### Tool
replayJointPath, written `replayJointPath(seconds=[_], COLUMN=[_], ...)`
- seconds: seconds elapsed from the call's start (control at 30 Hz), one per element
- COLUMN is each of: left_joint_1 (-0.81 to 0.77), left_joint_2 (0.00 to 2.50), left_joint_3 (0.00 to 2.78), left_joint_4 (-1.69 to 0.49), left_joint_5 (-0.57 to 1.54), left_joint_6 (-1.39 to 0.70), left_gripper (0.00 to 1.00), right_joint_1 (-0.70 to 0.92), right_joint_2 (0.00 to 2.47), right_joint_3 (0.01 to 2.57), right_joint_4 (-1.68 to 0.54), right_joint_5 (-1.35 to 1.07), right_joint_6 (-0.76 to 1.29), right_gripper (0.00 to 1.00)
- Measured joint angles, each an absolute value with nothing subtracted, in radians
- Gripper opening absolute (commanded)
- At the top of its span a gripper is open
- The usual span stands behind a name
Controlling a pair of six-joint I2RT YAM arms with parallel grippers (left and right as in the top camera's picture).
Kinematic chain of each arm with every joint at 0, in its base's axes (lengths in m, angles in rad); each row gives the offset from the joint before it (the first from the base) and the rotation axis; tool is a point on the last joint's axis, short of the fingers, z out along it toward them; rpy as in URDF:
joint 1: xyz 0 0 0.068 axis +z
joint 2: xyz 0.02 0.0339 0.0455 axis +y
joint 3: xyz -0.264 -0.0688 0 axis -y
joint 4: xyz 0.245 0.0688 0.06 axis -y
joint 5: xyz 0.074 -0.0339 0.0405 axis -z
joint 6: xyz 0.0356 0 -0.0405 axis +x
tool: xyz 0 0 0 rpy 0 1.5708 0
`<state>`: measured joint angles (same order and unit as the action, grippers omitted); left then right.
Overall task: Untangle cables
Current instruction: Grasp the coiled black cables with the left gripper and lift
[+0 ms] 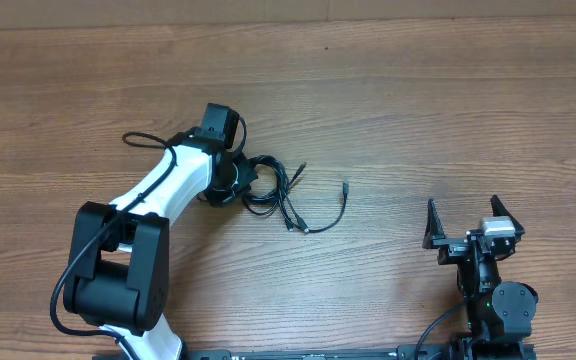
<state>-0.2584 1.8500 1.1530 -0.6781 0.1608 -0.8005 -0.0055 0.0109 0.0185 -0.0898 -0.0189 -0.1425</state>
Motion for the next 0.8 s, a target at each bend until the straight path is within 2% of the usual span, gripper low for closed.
replayJointPath(seconds=[0.17, 0.2, 0.23, 0.27, 0.3, 0.4, 0.47, 0.6, 0.63, 0.67, 0.8], left_joint_1=[-0.311, -0.326, -0.342, -0.354, -0.368, -0.388, -0.391, -0.39, -0.39, -0.39, -0.392], left_joint_2=[1.85, 1.85, 1.85, 1.85, 1.85, 1.85, 1.85, 1.85, 1.85, 1.85, 1.85], left_joint_3=[1.174, 1.174, 1.174, 1.174, 1.174, 1.174, 1.174, 1.174, 1.174, 1.174, 1.174], left_joint_4=[-0.676, -0.677, -0.677, -0.677, -0.677, -0.682, -0.683, -0.668, -0.659, -0.656, -0.669], left_joint_5=[0.199, 0.204, 0.209, 0.21, 0.215, 0.222, 0.225, 0.225, 0.225, 0.225, 0.224], left_joint_6=[-0.676, -0.656, -0.635, -0.614, -0.583, -0.546, -0.529, -0.513, -0.513, -0.513, -0.559], left_gripper=[0.05, 0.12, 0.24, 0.38, 0.6, 0.82, 0.89, 0.88, 0.78, 0.72, 0.66], right_joint_1=[-0.006, -0.006, -0.006, -0.006, -0.006, -0.006, -0.006, -0.006, -0.006, -0.006, -0.006], right_joint_2=[0.011, 0.011, 0.011, 0.011, 0.011, 0.011, 0.011, 0.011, 0.011, 0.011, 0.011], right_joint_3=[0.019, 0.019, 0.019, 0.019, 0.019, 0.019, 0.019, 0.019, 0.019, 0.019, 0.019], right_joint_4=[-0.09, -0.09, -0.09, -0.089, -0.089, -0.09, -0.09, -0.09, -0.09, -0.09, -0.09], right_joint_5=[-0.019, -0.019, -0.019, -0.019, -0.018, -0.019, -0.019, -0.019, -0.019, -0.019, -0.019], right_joint_6=[-0.143, -0.143, -0.143, -0.143, -0.143, -0.143, -0.143, -0.143, -0.143, -0.143, -0.143], right_gripper=[1.0, 1.0, 1.0, 1.0, 1.0, 1.0, 1.0, 1.0, 1.0, 1.0, 1.0])
